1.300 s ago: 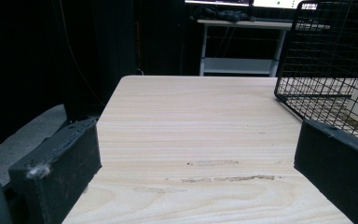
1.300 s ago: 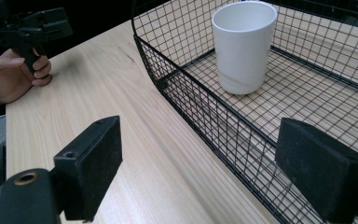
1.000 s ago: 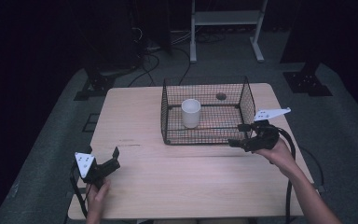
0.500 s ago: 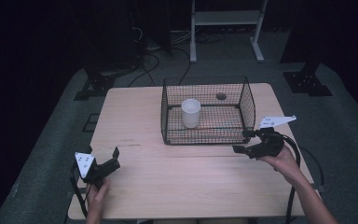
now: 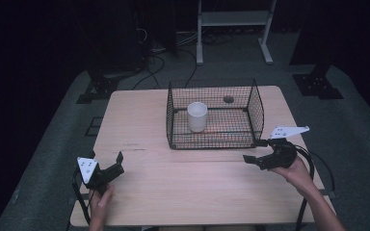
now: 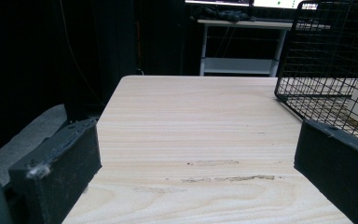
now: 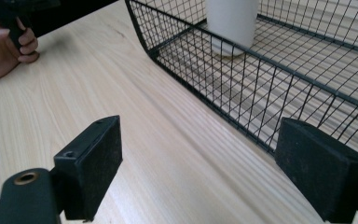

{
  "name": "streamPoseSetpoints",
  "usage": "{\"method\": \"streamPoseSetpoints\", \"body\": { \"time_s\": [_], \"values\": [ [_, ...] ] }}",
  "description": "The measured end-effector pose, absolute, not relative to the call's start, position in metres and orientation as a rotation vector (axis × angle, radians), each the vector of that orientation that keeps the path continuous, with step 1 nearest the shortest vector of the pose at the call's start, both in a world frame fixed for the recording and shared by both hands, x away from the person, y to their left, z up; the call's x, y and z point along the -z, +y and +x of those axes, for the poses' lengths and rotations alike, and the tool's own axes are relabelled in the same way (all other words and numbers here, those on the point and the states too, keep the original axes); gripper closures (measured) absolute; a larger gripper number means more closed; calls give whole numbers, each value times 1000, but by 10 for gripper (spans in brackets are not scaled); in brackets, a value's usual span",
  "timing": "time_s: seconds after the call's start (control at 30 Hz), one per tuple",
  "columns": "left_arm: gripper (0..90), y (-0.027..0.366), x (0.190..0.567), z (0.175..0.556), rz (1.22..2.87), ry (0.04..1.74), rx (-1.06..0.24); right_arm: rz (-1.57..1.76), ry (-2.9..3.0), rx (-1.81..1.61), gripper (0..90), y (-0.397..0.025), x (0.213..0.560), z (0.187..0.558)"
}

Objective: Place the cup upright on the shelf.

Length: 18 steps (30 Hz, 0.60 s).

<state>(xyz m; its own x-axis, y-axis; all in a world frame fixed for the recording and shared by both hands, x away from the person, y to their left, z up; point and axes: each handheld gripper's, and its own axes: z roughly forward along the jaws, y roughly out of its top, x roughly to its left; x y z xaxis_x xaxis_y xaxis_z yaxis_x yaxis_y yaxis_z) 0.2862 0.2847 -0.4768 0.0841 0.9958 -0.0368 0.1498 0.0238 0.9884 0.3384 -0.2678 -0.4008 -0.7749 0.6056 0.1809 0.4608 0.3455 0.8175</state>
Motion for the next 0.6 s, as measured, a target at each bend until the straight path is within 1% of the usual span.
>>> {"method": "streamPoseSetpoints", "body": {
  "time_s": [0.4,0.6],
  "values": [
    [0,285,477,286,1334,1269,-1049,987,2400,-1372,141,-279,421,313],
    [0,285,477,286,1334,1270,-1049,1034,2349,-1419,141,-291,426,301]
  ]
}}
